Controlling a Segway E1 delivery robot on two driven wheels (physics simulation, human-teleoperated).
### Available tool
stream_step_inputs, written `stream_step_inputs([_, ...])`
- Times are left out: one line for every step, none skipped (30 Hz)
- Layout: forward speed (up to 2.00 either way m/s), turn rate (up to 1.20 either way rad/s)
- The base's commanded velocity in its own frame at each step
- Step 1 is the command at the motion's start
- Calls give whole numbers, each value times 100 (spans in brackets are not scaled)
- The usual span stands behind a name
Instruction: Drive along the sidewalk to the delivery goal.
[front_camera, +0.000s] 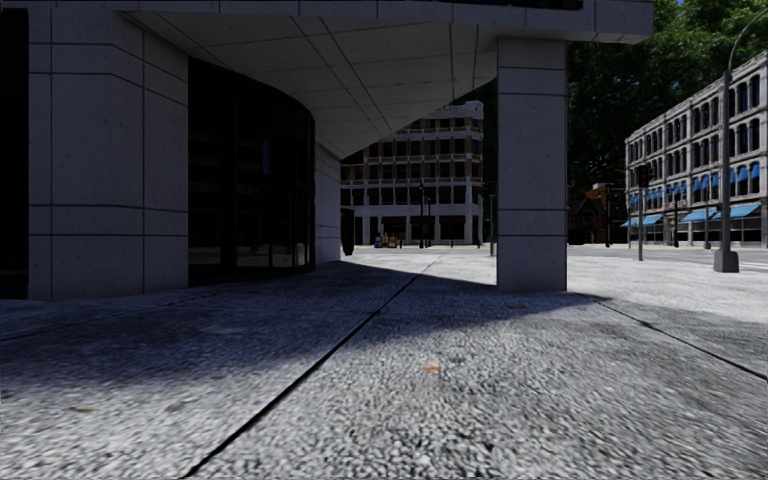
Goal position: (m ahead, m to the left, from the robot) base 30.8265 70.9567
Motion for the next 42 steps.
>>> stream_step_inputs([200,0])
stream_step_inputs([200,0])
stream_step_inputs([200,0])
stream_step_inputs([200,0])
stream_step_inputs([200,0])
stream_step_inputs([200,0])
stream_step_inputs([200,0])
stream_step_inputs([200,0])
stream_step_inputs([200,0])
stream_step_inputs([200,0])
stream_step_inputs([200,0])
stream_step_inputs([200,0])
stream_step_inputs([200,0])
stream_step_inputs([200,0])
stream_step_inputs([200,0])
stream_step_inputs([200,0])
stream_step_inputs([200,0])
stream_step_inputs([200,0])
stream_step_inputs([200,0])
stream_step_inputs([200,0])
stream_step_inputs([200,0])
stream_step_inputs([200,0])
stream_step_inputs([200,0])
stream_step_inputs([200,0])
stream_step_inputs([200,0])
stream_step_inputs([200,0])
stream_step_inputs([200,0])
stream_step_inputs([200,0])
stream_step_inputs([200,0])
stream_step_inputs([200,0])
stream_step_inputs([200,0])
stream_step_inputs([200,0])
stream_step_inputs([200,0])
stream_step_inputs([200,0])
stream_step_inputs([200,0])
stream_step_inputs([200,0])
stream_step_inputs([200,0])
stream_step_inputs([200,0])
stream_step_inputs([200,0])
stream_step_inputs([200,0])
stream_step_inputs([200,0])
stream_step_inputs([200,0])
